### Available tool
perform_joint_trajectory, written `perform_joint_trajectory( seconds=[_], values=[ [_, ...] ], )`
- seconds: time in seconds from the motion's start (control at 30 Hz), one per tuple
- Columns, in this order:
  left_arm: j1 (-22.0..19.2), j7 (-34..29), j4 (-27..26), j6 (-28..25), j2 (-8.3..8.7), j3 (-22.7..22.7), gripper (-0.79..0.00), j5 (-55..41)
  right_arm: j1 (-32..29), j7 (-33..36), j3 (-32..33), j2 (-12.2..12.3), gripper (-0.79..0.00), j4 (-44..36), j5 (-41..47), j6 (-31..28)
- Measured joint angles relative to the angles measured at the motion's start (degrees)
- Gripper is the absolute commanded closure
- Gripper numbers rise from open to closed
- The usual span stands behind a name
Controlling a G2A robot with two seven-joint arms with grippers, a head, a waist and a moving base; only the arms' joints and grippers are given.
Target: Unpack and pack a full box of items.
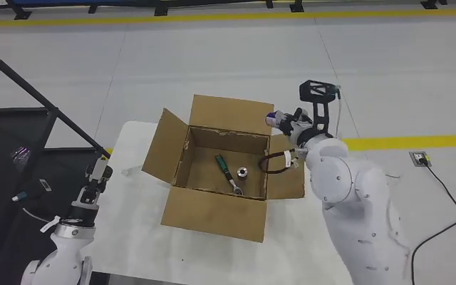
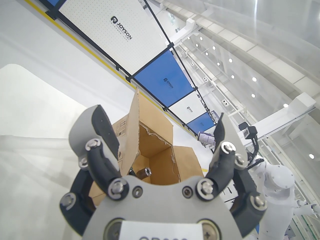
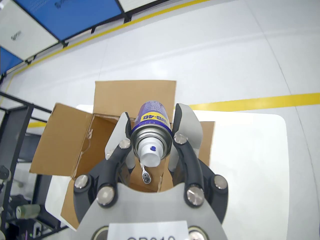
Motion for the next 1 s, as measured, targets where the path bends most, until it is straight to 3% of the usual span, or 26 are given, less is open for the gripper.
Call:
perform_joint_trajectory(
  seconds=[0.3,0.5,1.0],
  values=[
    [0.4,0.1,0.6,-0.4,0.1,-1.4,-0.785,-1.5,9.4,1.2,-18.2,-4.0,0.0,20.6,-3.1,0.8],
    [0.2,-0.5,0.9,-0.7,0.19,-1.5,-0.785,-1.7,14.2,-2.6,-26.9,-8.1,0.0,35.5,-3.3,4.3],
    [0.5,-0.9,1.3,-1.1,0.35,-2.3,-0.785,-2.3,22.6,-9.7,-32.0,-16.6,0.0,61.5,5.6,1.3]
  ],
)
